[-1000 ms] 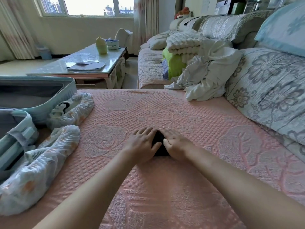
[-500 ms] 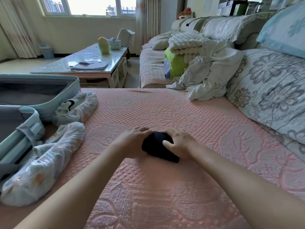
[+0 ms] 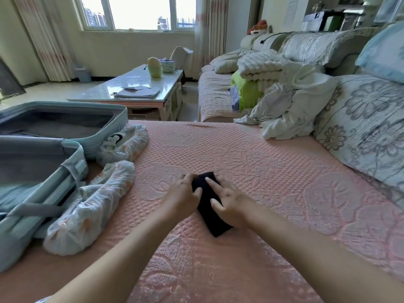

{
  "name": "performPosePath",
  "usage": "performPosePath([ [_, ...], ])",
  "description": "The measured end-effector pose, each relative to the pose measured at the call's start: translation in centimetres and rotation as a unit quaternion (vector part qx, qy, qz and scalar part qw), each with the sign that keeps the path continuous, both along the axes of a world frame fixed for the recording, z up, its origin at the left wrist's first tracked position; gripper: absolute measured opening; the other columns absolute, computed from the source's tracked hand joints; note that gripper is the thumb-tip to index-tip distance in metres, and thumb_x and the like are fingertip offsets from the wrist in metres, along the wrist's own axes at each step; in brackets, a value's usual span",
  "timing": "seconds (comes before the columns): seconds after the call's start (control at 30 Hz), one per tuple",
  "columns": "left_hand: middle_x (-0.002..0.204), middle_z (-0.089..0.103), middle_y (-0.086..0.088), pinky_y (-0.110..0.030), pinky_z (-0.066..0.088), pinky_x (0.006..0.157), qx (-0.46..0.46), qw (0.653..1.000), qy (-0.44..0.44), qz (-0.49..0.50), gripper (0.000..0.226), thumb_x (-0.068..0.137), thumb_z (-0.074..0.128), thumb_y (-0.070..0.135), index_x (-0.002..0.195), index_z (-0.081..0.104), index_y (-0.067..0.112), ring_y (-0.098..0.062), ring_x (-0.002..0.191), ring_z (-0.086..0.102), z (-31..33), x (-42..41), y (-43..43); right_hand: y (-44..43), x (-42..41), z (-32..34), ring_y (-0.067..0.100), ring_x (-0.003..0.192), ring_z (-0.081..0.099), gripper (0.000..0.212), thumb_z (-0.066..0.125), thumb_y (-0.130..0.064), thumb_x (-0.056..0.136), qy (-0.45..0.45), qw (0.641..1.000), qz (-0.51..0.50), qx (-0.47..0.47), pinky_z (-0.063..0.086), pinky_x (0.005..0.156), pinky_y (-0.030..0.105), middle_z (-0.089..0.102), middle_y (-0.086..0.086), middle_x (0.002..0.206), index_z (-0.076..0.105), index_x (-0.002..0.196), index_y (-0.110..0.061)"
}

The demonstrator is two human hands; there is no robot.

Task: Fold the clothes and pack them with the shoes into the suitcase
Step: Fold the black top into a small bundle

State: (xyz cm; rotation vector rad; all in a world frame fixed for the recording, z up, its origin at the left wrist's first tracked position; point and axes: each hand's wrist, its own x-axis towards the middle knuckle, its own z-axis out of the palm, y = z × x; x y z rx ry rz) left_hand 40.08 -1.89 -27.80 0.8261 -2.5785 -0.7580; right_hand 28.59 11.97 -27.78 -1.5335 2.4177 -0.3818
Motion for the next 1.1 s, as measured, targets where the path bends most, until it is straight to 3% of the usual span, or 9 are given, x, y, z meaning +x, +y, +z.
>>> performPosePath([
  [0.17,0.137,0.052,-0.009,-0.034,0.037,0.105,0.013,0.999,-0.028,0.033,0.050,0.098,0.052,0.042,0.140,0.047,0.014,-0.025,0.128,0.047,-0.6,-1.5,-0.5,0.5,0.1,-2.3,0.017,0.154,-0.009,0.068,0.033,-0.042,0.104,-0.010,1.000,-0.007,-0.028,0.001,0.126,0.037,-0.014,-0.001,0.168,-0.003,0.161,-0.029],
  [0.37,0.102,0.070,0.000,-0.031,0.052,0.080,0.097,0.993,-0.065,0.028,0.041,0.085,0.067,0.052,0.110,0.067,0.019,-0.019,0.096,0.065,0.6,-3.7,-1.7,0.9,-0.1,-2.8,0.015,0.155,-0.005,0.069,0.034,-0.043,0.102,-0.026,0.997,0.003,-0.072,0.000,0.125,0.030,-0.006,0.000,0.169,0.006,0.162,-0.022],
  [0.53,0.095,0.074,-0.002,-0.022,0.055,0.072,0.248,0.968,0.024,-0.024,0.032,0.076,0.083,0.019,0.106,0.073,0.019,-0.015,0.089,0.070,2.9,-2.8,-2.9,1.3,-1.0,-0.8,0.017,0.132,0.046,0.071,0.067,-0.033,0.088,-0.228,0.949,-0.069,-0.208,0.040,0.111,0.037,0.041,-0.005,0.145,0.026,0.146,-0.037],
  [0.63,0.101,0.074,-0.002,-0.017,0.052,0.074,0.303,0.944,0.087,-0.100,0.040,0.075,0.082,0.004,0.109,0.071,0.020,-0.013,0.093,0.068,4.8,-1.1,-2.6,1.2,-1.2,0.3,0.014,0.124,0.054,0.096,0.081,-0.024,0.079,-0.377,0.894,-0.102,-0.220,0.044,0.108,0.038,0.049,-0.012,0.136,0.019,0.151,-0.039],
  [0.73,0.109,0.073,-0.005,-0.023,0.054,0.083,0.300,0.937,0.096,-0.153,0.053,0.064,0.079,0.007,0.115,0.068,0.021,-0.012,0.096,0.068,6.0,1.0,-2.1,1.6,-1.1,1.5,0.012,0.109,0.066,0.062,0.083,-0.015,0.074,-0.440,0.882,-0.035,-0.166,0.050,0.098,0.034,0.070,-0.006,0.114,0.058,0.130,-0.024],
  [0.83,0.110,0.066,-0.007,-0.031,0.055,0.082,0.237,0.956,0.088,-0.152,0.062,0.060,0.070,0.012,0.119,0.062,0.030,-0.019,0.094,0.066,6.8,3.2,-2.0,1.5,0.0,2.9,0.012,0.093,0.069,0.043,0.083,-0.016,0.071,-0.357,0.918,0.004,-0.172,0.052,0.089,0.035,0.072,-0.002,0.099,0.068,0.111,-0.012],
  [0.93,0.113,0.054,0.002,-0.036,0.056,0.082,0.082,0.984,0.041,-0.150,0.075,0.062,0.069,0.016,0.129,0.046,0.041,-0.020,0.093,0.062,7.6,5.1,-1.8,1.1,1.2,4.2,0.018,0.090,0.067,0.043,0.081,-0.024,0.078,-0.065,0.971,0.051,-0.222,0.054,0.078,0.035,0.071,-0.002,0.099,0.063,0.117,-0.018],
  [1.03,0.130,0.035,0.008,-0.036,0.048,0.097,-0.160,0.975,0.001,-0.154,0.091,0.067,0.071,0.021,0.147,0.030,0.036,-0.019,0.117,0.046,6.5,6.3,-0.6,1.1,1.7,3.3,0.022,0.088,0.067,0.044,0.072,-0.026,0.083,0.209,0.923,0.099,-0.307,0.047,0.075,0.033,0.072,-0.002,0.105,0.062,0.125,-0.019],
  [1.1,0.142,0.025,0.002,-0.040,0.041,0.105,-0.204,0.964,-0.006,-0.172,0.096,0.070,0.073,0.024,0.153,0.024,0.024,-0.024,0.131,0.035,4.3,6.6,0.3,1.0,2.0,1.8,0.025,0.090,0.066,0.043,0.068,-0.023,0.080,0.284,0.909,0.110,-0.284,0.048,0.078,0.038,0.070,0.001,0.105,0.061,0.122,-0.016],
])
